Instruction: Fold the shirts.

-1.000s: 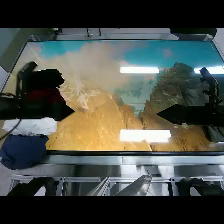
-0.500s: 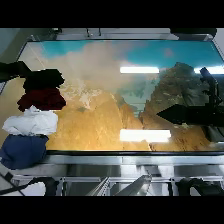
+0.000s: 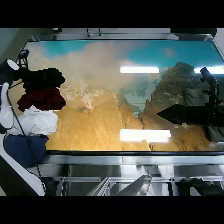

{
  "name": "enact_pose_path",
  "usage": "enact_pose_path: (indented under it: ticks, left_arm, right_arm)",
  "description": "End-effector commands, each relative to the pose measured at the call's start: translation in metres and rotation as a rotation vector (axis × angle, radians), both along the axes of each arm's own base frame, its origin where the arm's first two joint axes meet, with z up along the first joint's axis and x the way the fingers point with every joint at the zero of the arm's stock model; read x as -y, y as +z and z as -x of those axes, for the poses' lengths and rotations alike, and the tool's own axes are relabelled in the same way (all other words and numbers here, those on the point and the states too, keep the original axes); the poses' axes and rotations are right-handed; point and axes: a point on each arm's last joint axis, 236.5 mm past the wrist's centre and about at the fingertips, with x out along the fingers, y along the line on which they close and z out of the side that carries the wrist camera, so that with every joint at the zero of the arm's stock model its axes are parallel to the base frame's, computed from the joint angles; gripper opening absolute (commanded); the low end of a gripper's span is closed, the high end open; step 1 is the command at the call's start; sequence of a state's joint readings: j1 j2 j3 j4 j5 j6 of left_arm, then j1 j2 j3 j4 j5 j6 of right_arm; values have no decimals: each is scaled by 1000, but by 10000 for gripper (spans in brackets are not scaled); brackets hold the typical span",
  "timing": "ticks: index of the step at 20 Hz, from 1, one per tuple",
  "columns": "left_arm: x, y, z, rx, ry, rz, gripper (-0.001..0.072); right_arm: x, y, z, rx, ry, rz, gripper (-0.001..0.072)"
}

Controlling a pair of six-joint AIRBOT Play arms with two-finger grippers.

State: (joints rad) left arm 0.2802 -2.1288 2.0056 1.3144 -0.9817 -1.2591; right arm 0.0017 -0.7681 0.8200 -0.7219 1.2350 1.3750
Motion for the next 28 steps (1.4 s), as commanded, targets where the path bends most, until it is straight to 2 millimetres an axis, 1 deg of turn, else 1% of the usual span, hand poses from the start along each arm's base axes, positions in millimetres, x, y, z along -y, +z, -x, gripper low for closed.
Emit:
enact_pose_path:
  ticks: [1,2,3,5,6,7,8,9,10,11,12,13,14,15,16,17,18,19,21,23,24,25,26,27,28]
  left_arm:
    - [12,-29,-7,-27,-27,6,7]
    - [19,-15,-10,-8,-37,6,14]
    - [26,8,-14,28,-45,14,14]
    - [57,77,-21,137,-85,58,15]
    - [78,117,-21,199,-120,84,14]
    - [105,163,-15,267,-171,118,15]
    - [135,210,-5,334,-230,155,15]
    - [160,247,7,388,-273,182,15]
    - [189,294,25,458,-325,215,15]
    - [213,325,43,496,-373,241,15]
    - [240,348,66,509,-434,273,16]
    - [261,358,87,491,-482,293,16]
    - [282,359,107,450,-520,319,16]
    - [299,352,123,409,-549,337,16]
    - [316,339,138,355,-579,355,15]
    - [332,322,152,292,-603,375,15]
    - [346,304,164,227,-622,392,15]
    - [358,284,175,159,-642,406,15]
    - [384,243,198,46,-680,420,16]
    - [403,210,208,-13,-690,428,15]
    - [410,197,210,-36,-690,430,13]
    - [414,188,214,-62,-696,430,88]
    - [413,184,216,-83,-700,429,393]
    - [408,186,217,-102,-699,429,720]
    - [399,190,217,-123,-685,432,718]
  right_arm:
    - [0,0,0,2,2,0,17]
    - [0,0,0,2,1,0,17]
    - [0,0,0,3,0,0,17]
    - [2,2,-7,22,-22,-2,17]
    - [2,4,-9,30,-31,-6,17]
    - [2,4,-9,29,-31,-7,17]
    - [1,5,-9,27,-33,-14,17]
    - [0,6,-9,27,-32,-23,17]
    - [-2,8,-9,28,-32,-33,17]
    - [-1,8,-11,32,-37,-32,18]
    - [-1,7,-11,28,-37,-29,21]
    - [-1,5,-12,24,-37,-28,22]
    - [-1,5,-12,21,-37,-28,23]
    - [-1,4,-12,31,-29,-23,23]
    - [0,4,-13,37,-27,-19,26]
    - [0,4,-15,39,-33,-20,126]
    - [1,4,-17,42,-38,-20,333]
    - [1,4,-19,46,-44,-20,439]
    - [2,3,-22,49,-52,-20,438]
    - [3,1,-26,44,-61,-20,438]
    - [3,-2,-26,38,-58,-18,439]
    - [3,-4,-27,37,-51,-14,442]
    - [2,-8,-28,27,-47,-12,509]
    - [2,-12,-28,11,-44,-12,669]
    - [2,-17,-29,-4,-40,-10,679]
